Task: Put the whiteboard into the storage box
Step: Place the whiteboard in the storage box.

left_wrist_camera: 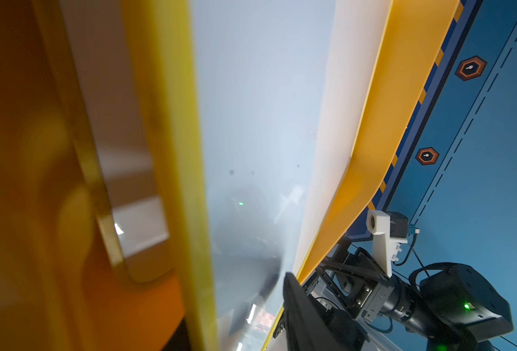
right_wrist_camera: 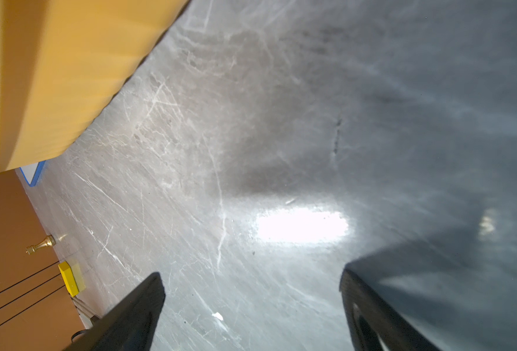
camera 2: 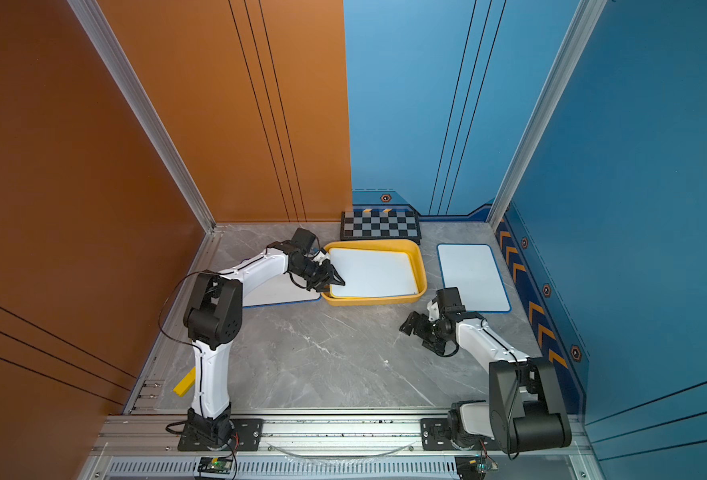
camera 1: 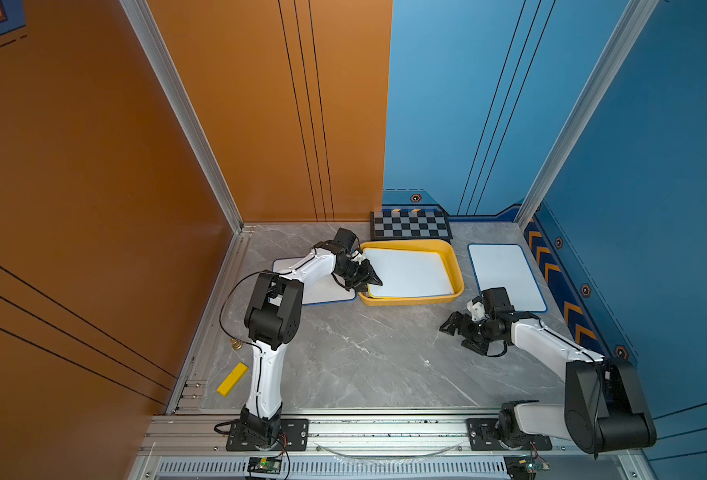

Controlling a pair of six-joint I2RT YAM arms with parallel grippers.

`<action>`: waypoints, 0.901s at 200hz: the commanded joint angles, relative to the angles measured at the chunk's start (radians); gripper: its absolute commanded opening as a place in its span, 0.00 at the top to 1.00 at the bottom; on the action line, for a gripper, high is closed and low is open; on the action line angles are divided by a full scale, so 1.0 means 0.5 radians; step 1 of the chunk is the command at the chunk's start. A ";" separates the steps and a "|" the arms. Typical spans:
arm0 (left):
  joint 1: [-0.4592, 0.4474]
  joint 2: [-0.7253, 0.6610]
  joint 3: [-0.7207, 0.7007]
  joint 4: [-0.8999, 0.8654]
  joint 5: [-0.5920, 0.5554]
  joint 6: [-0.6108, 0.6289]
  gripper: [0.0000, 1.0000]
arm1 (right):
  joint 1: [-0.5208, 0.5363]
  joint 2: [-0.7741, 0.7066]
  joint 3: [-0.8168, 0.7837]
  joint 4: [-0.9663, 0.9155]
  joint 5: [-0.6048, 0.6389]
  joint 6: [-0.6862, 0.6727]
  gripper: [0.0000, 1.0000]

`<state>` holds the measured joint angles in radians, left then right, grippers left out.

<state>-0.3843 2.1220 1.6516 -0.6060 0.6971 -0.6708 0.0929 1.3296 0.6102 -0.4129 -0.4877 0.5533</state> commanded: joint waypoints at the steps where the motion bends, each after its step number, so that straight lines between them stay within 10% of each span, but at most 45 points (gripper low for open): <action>1: 0.003 0.005 0.071 -0.152 -0.068 0.090 0.63 | 0.021 0.028 -0.103 -0.073 0.055 -0.005 0.07; 180: -0.126 0.130 0.275 -0.591 -0.699 0.136 0.60 | 0.032 -0.015 -0.193 -0.054 0.034 -0.014 0.07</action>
<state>-0.4389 2.1555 1.7779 -0.8104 0.4191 -0.5930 0.0975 1.2984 0.5743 -0.3725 -0.4950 0.5529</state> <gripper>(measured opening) 0.399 0.931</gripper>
